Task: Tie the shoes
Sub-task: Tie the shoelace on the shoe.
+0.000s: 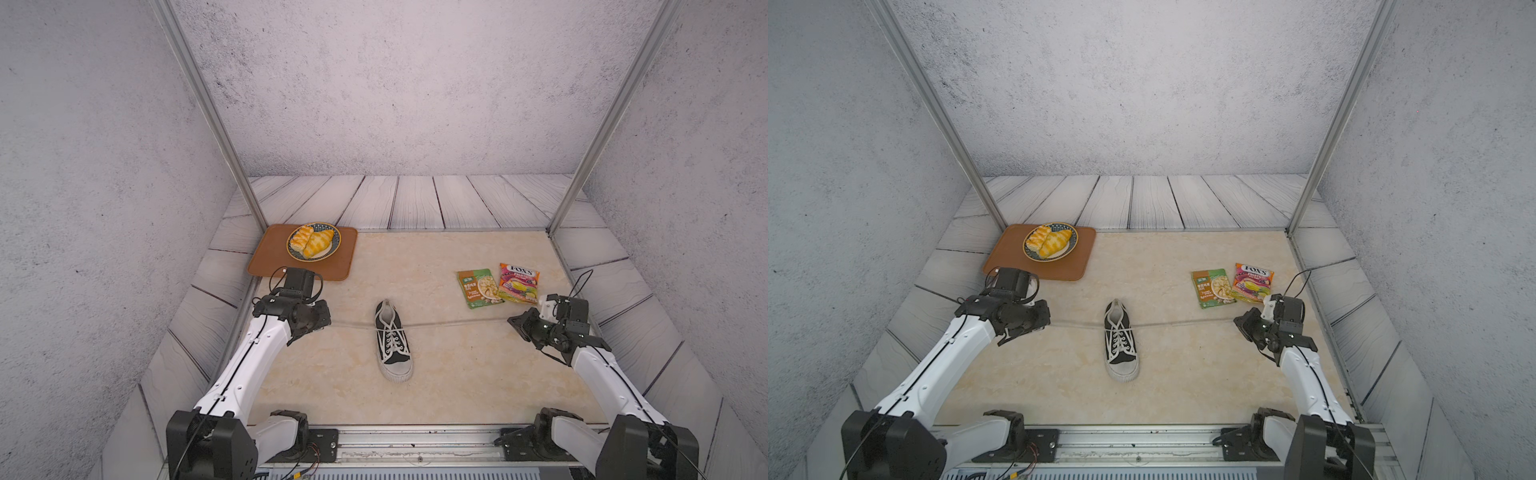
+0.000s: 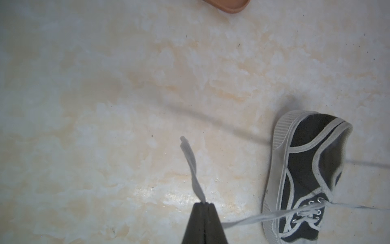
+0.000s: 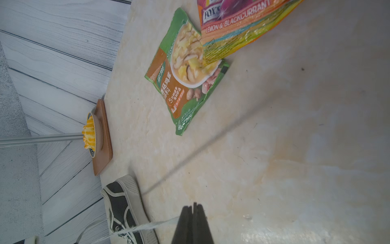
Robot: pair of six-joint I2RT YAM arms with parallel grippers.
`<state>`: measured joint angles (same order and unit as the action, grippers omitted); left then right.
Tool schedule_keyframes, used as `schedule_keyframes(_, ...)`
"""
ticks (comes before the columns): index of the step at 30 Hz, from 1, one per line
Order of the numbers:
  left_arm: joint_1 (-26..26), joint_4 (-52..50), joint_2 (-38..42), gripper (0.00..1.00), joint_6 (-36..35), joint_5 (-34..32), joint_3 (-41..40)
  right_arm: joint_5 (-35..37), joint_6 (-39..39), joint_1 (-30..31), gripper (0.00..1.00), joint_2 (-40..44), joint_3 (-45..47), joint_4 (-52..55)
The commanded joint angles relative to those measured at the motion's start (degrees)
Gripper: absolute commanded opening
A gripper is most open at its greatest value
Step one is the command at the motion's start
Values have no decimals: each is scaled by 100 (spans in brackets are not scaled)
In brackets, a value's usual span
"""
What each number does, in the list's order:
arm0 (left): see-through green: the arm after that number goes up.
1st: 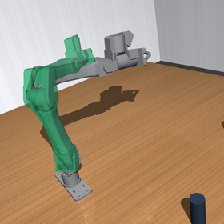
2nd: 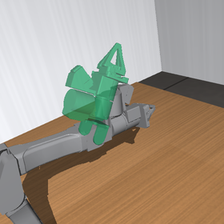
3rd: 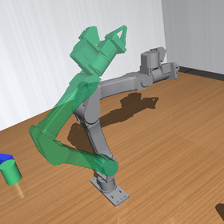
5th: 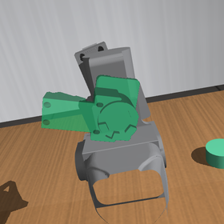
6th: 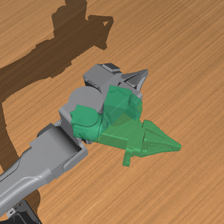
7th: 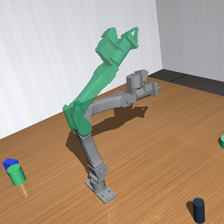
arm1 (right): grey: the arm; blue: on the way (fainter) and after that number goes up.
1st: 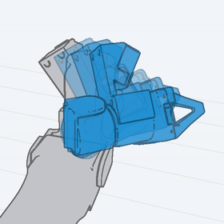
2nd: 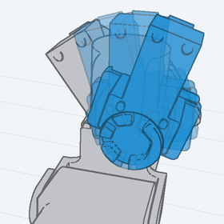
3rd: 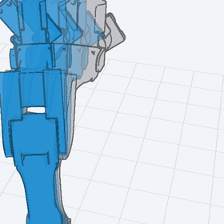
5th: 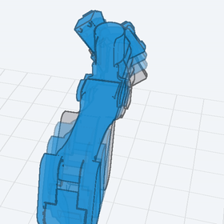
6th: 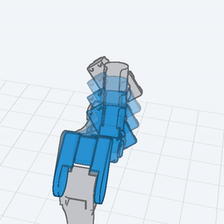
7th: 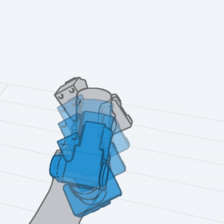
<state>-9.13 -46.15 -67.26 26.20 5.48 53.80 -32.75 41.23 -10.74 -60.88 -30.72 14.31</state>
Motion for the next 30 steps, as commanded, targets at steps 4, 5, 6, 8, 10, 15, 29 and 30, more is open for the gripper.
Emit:
schedule_keyframes(4, -156, 126, 326, 7, 274, 212, -420, -423, -290, 21, 6, -146, 23, -179)
schedule_keyframes(5, -186, 124, 345, 9, 302, 201, -452, -446, -319, 60, 8, -173, 18, -180)
schedule_keyframes(6, -238, 132, 376, 11, 335, 189, -484, -464, -351, 124, 12, -185, 11, -174)
schedule_keyframes(8, -387, 149, 423, 16, 375, 99, -545, -495, -450, 278, 21, -226, -25, -165)
schedule_keyframes(10, -576, 187, 482, 22, 418, -22, -604, -474, -633, 460, 28, -291, -128, 8)
schedule_keyframes(15, -1069, 387, 666, 37, 579, -436, -840, -253, -1030, 1005, 40, -386, -354, 298)
schedule_keyframes(29, -2235, 2918, 1407, 61, 207, -987, -2322, 298, -1531, 2490, 45, -785, -808, 218)
schedule_keyframes(30, -2272, 3147, 1370, 61, 142, -995, -2441, 288, -1522, 2535, 45, -832, -829, 209)
